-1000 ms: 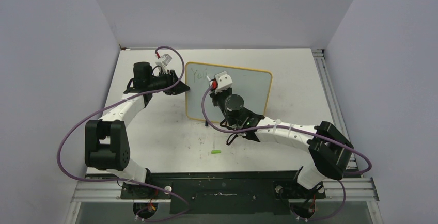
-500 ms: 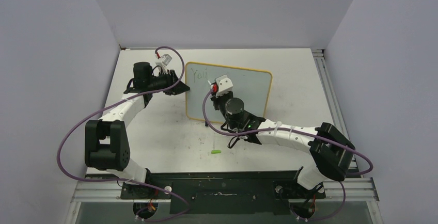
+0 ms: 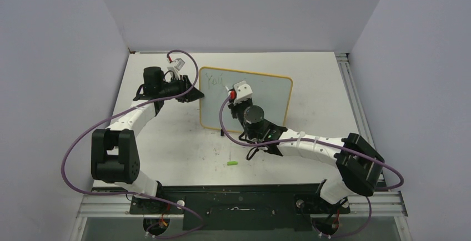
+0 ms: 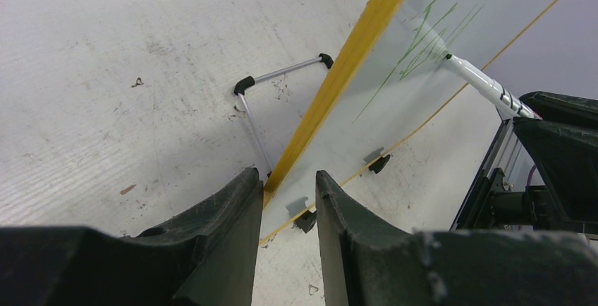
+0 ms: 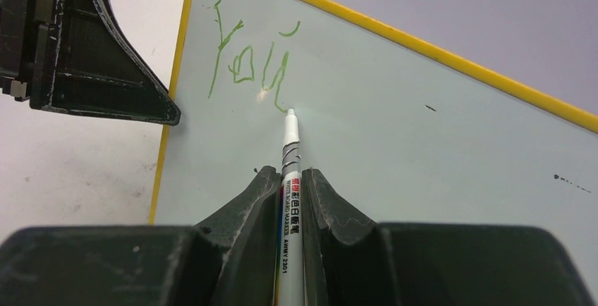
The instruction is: Write a sentence on the whiteboard
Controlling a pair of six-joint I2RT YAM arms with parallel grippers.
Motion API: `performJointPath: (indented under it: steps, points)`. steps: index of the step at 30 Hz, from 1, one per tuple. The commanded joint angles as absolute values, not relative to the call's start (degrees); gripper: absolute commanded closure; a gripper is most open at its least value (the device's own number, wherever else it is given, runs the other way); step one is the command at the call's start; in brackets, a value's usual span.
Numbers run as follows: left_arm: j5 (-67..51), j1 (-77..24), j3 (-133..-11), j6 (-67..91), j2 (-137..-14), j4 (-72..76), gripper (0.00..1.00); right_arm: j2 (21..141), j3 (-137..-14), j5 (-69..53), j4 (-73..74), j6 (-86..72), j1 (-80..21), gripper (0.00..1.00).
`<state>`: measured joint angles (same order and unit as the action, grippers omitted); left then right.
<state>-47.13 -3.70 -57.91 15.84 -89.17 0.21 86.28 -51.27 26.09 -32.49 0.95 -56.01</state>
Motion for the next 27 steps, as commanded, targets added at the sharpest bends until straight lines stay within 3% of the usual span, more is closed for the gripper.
performJointPath:
  steps: [1,9,27]
  points:
    - [-48.26,-4.31,-59.61,15.03,-88.86,0.70,0.68,82.59,-52.19,25.81,-32.94,2.57,-57.20,0.95]
    - [-47.90,-4.31,-59.55,15.04,-88.77,0.70,0.68,79.14,-51.82,27.13,-31.74,3.30,-59.76,0.95]
    - [-47.70,-4.48,-59.70,14.85,-88.94,0.35,0.69,75.45,-49.07,19.15,-31.47,-1.74,-52.55,0.95]
